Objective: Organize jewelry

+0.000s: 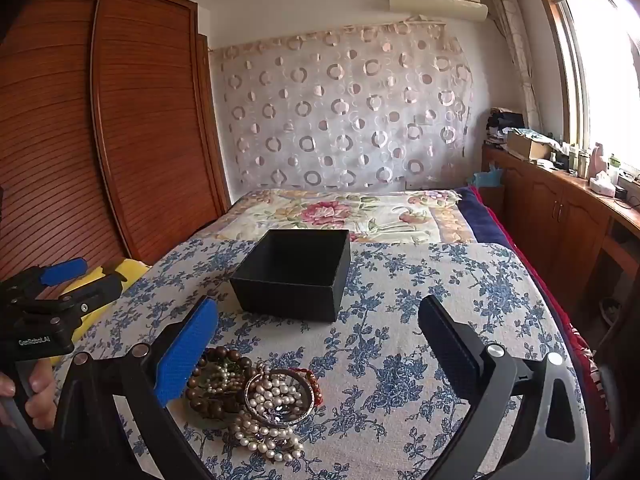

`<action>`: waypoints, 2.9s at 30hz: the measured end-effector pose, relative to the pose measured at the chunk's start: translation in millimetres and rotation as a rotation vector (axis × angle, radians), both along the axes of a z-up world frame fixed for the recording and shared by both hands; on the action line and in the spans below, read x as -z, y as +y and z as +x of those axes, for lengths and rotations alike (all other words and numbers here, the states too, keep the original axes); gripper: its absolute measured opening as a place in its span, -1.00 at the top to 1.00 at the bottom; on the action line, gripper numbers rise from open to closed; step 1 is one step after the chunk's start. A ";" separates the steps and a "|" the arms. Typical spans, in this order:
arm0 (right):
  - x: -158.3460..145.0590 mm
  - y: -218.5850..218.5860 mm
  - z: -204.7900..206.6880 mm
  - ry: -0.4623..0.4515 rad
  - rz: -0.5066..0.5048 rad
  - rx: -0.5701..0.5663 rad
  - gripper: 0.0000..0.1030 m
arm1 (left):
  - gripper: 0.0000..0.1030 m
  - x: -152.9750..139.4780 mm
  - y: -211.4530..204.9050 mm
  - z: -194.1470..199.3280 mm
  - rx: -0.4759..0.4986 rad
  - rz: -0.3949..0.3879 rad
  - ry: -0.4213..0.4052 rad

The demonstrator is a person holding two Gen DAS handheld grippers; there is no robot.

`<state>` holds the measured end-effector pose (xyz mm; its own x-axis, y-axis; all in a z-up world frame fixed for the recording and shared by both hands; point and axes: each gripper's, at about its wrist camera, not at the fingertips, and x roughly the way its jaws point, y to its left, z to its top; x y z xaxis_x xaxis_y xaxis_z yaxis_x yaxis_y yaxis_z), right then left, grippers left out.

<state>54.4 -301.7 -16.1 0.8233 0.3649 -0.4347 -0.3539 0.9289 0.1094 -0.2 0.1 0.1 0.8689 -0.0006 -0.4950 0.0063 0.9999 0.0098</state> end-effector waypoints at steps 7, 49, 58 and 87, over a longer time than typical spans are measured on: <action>-0.2 -0.2 -0.2 -0.002 0.002 0.002 -0.95 | -0.85 -0.3 0.0 0.3 0.001 0.000 -0.001; -9.1 -1.2 -3.6 -0.015 0.003 0.005 -0.95 | -0.85 -10.8 -1.8 -0.8 0.002 -0.005 -0.016; -8.8 -1.3 -3.6 -0.015 0.003 0.005 -0.95 | -0.85 -11.3 -5.9 -1.8 0.005 -0.005 -0.016; -9.3 2.3 -4.8 -0.003 -0.001 0.002 -0.95 | -0.85 1.6 -7.8 -0.2 0.020 -0.014 0.010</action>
